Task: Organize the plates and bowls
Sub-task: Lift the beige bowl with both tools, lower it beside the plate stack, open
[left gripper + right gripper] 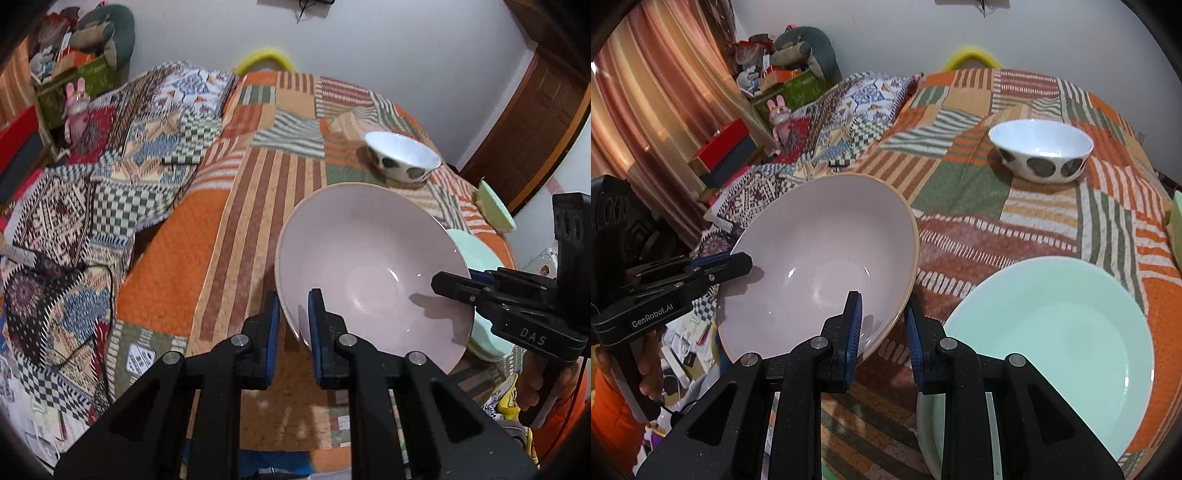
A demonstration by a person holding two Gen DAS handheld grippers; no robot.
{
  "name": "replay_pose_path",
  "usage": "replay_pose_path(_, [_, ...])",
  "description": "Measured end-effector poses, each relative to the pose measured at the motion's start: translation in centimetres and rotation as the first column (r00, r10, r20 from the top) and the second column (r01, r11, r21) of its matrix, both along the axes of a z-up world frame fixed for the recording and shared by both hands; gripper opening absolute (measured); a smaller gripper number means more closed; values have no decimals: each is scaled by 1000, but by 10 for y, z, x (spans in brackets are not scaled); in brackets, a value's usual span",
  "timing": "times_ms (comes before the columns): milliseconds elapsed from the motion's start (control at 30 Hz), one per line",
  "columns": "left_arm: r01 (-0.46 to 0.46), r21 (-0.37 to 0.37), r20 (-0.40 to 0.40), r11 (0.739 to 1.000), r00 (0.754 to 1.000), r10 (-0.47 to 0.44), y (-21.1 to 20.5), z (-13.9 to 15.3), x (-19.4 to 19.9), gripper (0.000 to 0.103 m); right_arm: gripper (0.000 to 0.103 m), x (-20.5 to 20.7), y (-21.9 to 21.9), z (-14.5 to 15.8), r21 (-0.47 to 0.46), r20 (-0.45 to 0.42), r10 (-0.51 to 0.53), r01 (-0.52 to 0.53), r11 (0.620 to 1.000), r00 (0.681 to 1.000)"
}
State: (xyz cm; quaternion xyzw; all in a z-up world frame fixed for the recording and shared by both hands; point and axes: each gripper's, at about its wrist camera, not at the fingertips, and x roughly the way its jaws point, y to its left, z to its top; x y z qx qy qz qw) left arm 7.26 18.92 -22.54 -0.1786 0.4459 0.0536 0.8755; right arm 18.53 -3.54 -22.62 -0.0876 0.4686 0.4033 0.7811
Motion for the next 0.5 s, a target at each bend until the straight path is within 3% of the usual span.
replay_pose_path(267, [-25, -26, -54, 999, 998, 24, 8, -25, -1, 14, 21, -1, 10, -14, -45, -29, 17, -18, 999, 999])
replay_pose_path(500, [-25, -11, -50, 1000, 998, 25, 6, -31, -1, 14, 21, 2, 11, -17, -48, -38, 15, -17, 999, 999])
